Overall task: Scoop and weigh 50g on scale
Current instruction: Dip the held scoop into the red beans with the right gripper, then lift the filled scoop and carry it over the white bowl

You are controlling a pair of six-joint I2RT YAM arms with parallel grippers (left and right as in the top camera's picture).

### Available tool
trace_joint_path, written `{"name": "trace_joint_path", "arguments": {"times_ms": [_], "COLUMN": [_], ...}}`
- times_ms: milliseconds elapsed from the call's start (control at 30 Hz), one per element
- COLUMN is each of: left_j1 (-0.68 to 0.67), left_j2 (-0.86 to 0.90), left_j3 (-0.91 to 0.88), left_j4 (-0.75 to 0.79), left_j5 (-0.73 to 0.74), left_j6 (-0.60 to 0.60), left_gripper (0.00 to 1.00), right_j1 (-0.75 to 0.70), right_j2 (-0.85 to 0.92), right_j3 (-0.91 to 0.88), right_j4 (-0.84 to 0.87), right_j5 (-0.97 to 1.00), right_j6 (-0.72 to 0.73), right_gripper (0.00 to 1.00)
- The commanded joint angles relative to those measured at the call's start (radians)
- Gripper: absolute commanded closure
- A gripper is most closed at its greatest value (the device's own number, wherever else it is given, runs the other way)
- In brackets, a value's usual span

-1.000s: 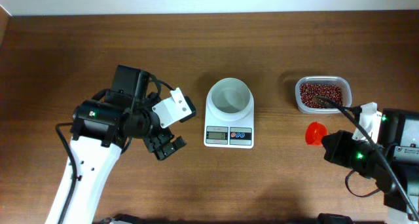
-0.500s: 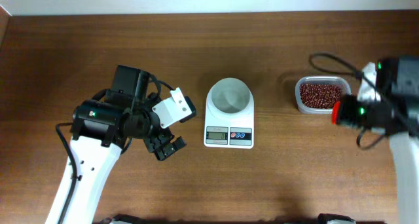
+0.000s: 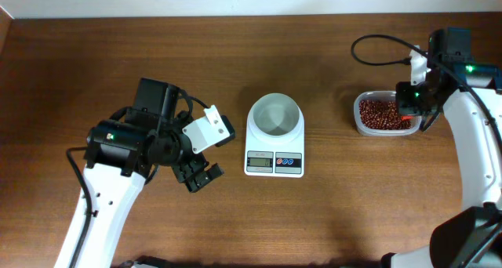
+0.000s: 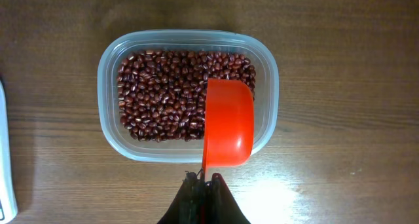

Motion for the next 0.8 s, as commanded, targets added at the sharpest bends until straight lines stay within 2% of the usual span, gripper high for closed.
{"name": "trace_joint_path", "arguments": {"times_ms": [0, 367, 567, 767], "left_j1": [0.007, 0.007, 0.007, 0.007], "left_j2": [-0.014, -0.014, -0.014, -0.014], "left_j3": [0.014, 0.014, 0.014, 0.014], "left_j4": [-0.001, -0.001, 0.000, 0.000], "left_j5": [0.017, 0.017, 0.017, 0.017], "left_j6": [0.009, 0.009, 0.009, 0.009], "left_gripper": [0.01, 0.01, 0.01, 0.01], "right_j1": [0.005, 0.005, -0.017, -0.176], "right_j2": [0.040, 0.201, 0.250, 0.250], "right_j3": [0.011, 0.010, 0.010, 0.010], "right_j4": [0.010, 0.022, 0.044, 0.026], "right_j5": [0.012, -0.028, -0.194, -0.446], "right_j6": [-0.051, -0.076, -0.076, -0.076], "right_gripper": [0.96, 0.96, 0.96, 0.96]}}
